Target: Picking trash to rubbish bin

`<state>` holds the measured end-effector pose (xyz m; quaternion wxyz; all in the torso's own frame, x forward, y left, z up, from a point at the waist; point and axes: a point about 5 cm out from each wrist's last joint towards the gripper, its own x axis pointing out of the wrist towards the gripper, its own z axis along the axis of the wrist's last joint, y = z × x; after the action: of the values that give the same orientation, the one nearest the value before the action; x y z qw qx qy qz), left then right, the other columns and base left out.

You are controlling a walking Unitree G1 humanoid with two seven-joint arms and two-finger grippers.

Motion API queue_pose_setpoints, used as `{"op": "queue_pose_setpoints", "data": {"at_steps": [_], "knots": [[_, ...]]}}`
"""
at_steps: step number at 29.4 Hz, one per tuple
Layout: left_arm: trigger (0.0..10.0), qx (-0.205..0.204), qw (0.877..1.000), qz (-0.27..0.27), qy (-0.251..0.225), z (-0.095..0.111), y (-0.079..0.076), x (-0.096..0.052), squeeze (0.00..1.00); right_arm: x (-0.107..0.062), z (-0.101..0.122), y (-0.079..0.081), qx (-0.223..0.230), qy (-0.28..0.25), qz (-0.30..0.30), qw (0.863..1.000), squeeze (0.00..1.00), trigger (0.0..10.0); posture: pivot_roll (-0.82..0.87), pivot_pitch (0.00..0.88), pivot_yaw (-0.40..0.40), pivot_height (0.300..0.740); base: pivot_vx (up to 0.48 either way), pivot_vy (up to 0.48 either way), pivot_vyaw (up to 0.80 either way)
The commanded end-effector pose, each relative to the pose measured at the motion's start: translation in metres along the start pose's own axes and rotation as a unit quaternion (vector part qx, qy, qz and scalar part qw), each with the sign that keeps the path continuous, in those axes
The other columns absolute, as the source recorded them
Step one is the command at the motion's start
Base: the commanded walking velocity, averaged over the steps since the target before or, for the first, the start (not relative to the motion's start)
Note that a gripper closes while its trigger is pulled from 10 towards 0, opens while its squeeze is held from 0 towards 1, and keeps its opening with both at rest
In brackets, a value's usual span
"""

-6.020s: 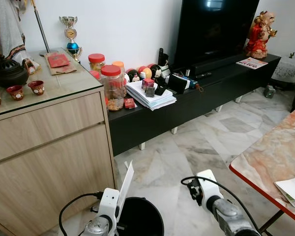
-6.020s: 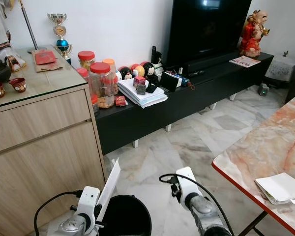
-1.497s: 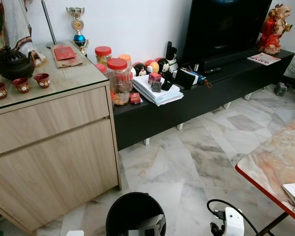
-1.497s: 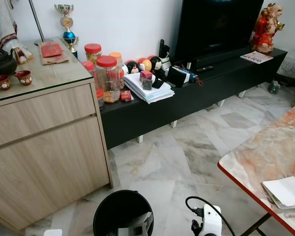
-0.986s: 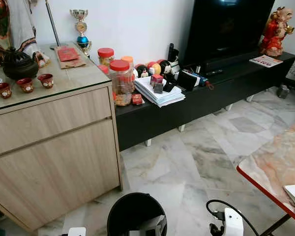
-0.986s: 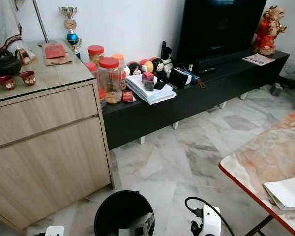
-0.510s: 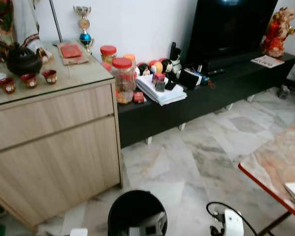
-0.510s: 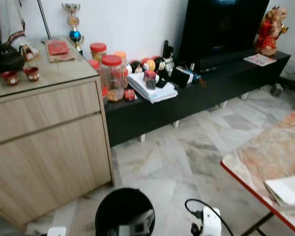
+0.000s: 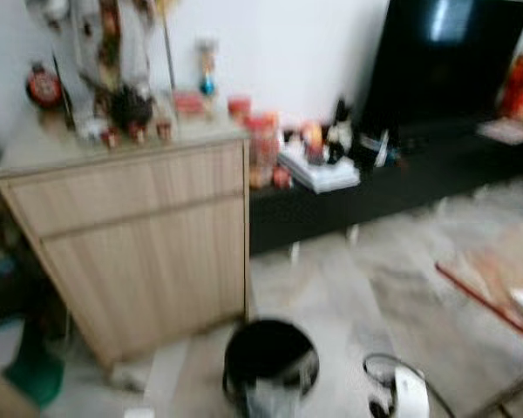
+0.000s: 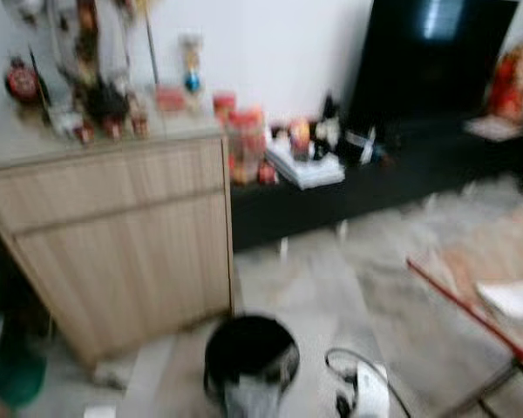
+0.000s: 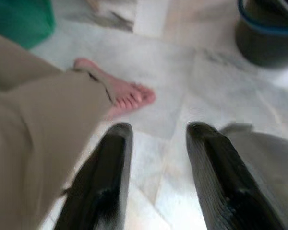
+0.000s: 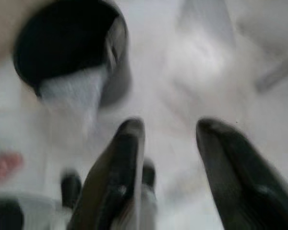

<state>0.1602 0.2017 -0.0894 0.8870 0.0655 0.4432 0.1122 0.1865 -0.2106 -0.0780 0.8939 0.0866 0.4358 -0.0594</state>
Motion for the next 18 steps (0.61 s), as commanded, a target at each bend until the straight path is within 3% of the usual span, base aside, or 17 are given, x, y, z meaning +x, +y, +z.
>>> {"op": "queue_pose_setpoints", "data": {"at_steps": [1, 10, 18], "knots": [[10.0, 0.004, 1.0, -0.004, 0.002, 0.002, -0.003, 0.0, 0.0, 0.001, 0.009, -0.003, 0.0, -0.014, -0.005, 1.0, 0.0, 10.0, -0.04, 0.0, -0.064, 0.74, -0.319, 0.0, 0.0], [10.0, 0.0, 1.0, -0.003, -0.001, 0.004, -0.004, 0.001, 0.0, 0.002, 0.014, -0.001, -0.005, -0.021, -0.001, 1.0, 0.0, 10.0, -0.04, 0.005, -0.067, 0.74, -0.312, 0.0, 0.0], [10.0, 0.0, 1.0, 0.006, -0.025, 0.018, -0.004, 0.003, 0.0, 0.003, 0.021, 0.0, -0.015, -0.034, 0.004, 0.999, 0.0, 10.0, -0.04, 0.009, -0.068, 0.74, 0.0, 0.0, 0.0]]}}
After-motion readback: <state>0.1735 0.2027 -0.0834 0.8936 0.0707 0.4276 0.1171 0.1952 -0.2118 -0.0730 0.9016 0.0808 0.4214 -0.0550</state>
